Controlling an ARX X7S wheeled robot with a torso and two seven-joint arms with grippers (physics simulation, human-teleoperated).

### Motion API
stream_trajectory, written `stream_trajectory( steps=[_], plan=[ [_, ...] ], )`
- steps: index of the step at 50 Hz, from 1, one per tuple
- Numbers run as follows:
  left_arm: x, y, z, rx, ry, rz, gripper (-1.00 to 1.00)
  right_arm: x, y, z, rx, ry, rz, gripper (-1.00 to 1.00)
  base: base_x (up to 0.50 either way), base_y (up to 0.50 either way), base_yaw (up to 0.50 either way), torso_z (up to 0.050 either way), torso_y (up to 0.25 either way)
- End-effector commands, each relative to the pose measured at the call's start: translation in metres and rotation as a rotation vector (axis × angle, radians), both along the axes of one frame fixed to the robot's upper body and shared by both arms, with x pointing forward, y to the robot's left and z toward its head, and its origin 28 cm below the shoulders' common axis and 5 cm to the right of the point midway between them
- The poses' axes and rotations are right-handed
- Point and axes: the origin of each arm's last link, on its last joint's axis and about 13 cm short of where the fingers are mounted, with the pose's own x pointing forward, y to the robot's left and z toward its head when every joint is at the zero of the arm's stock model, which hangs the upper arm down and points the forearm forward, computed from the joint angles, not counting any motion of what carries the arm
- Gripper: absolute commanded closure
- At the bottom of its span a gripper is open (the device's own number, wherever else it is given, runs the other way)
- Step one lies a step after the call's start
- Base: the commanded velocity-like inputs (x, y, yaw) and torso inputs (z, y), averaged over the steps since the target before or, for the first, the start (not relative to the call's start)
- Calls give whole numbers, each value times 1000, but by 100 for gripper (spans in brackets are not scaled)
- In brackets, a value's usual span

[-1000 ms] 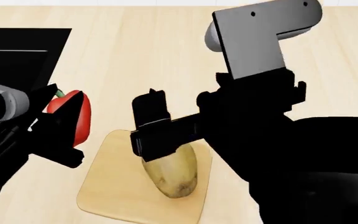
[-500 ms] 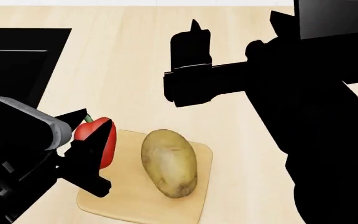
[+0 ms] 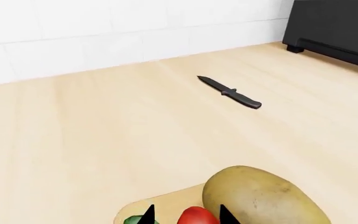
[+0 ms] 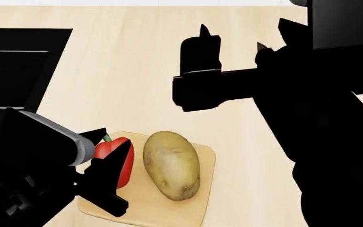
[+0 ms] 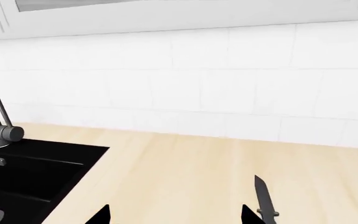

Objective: Pick the vegetables from the sink and place them on the cutting board.

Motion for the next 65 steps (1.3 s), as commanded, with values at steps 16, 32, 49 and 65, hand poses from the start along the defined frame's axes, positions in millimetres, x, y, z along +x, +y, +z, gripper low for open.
stream_trajectory(
  steps=[16, 32, 49, 65],
  plan=[
    [-2, -4, 1, -23, 36, -6, -100, 2, 2, -8, 31, 37, 35, -100, 0, 0, 0, 0, 0],
    [-12, 4, 26, -76, -16, -5, -100, 1, 1, -7, 40, 38, 31, -100, 0, 0, 0, 0, 0],
    [-6, 36, 62, -172, -92, 71, -100, 0, -3, -9, 35, 23, -4, -100, 0, 0, 0, 0, 0],
    [18, 56, 94, -72, -187, 280, -100, -8, -15, 3, -15, -18, -102, -100, 0, 0, 0, 0, 0]
  ],
)
